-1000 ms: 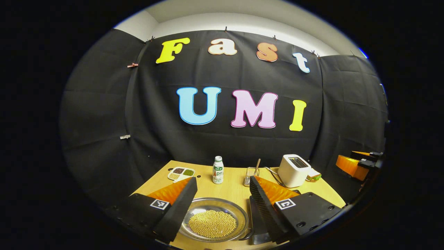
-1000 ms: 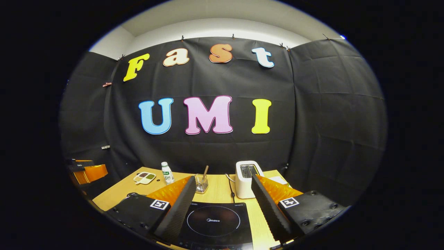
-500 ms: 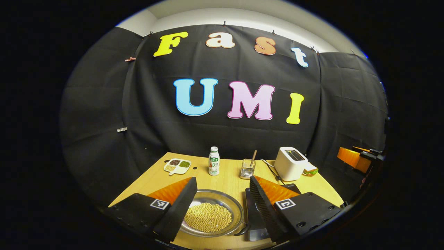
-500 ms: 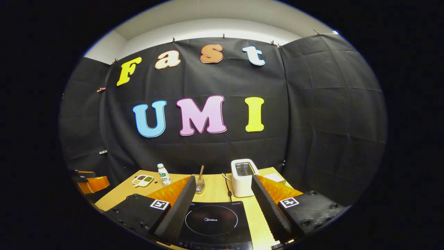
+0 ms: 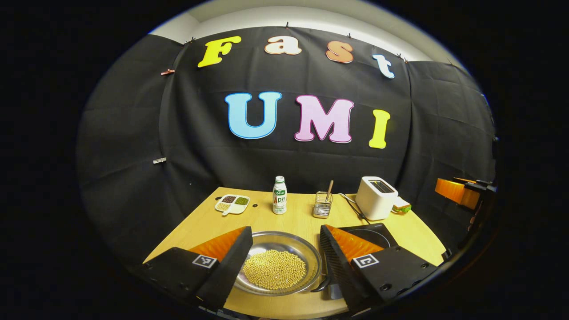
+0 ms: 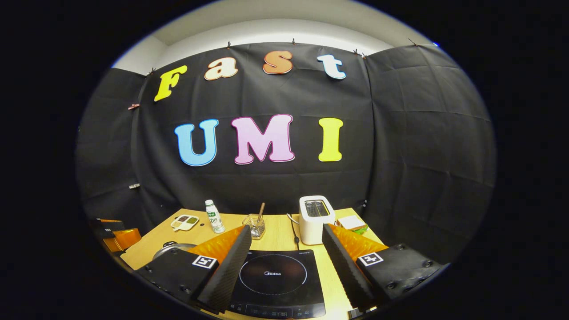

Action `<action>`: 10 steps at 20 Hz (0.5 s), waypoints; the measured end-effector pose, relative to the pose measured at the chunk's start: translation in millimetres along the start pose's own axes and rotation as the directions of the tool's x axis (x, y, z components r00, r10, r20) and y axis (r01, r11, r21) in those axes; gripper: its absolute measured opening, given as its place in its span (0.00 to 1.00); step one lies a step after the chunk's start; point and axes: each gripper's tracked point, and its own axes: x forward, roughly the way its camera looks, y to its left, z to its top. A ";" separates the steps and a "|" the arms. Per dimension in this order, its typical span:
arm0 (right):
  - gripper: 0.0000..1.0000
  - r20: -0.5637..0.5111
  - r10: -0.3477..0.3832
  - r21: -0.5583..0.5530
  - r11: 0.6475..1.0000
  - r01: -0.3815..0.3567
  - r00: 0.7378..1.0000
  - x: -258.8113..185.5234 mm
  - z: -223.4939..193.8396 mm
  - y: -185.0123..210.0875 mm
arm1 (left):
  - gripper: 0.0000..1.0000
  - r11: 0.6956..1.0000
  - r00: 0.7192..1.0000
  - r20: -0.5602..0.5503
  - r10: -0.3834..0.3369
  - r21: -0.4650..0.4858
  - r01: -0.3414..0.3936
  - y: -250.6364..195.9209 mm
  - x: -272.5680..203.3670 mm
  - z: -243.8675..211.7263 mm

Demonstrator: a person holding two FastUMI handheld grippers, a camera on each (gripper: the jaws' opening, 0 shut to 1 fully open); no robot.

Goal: First push the handle of the pot to place it horizontally, then grasp the pot with both hands and set it on the induction cooktop.

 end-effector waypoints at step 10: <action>1.00 -0.056 0.015 -0.028 0.999 -0.017 0.998 -24.9 -19.9 59.1 | 0.78 0.987 0.975 -0.158 -0.155 0.026 0.161 36.8 -32.9 -80.9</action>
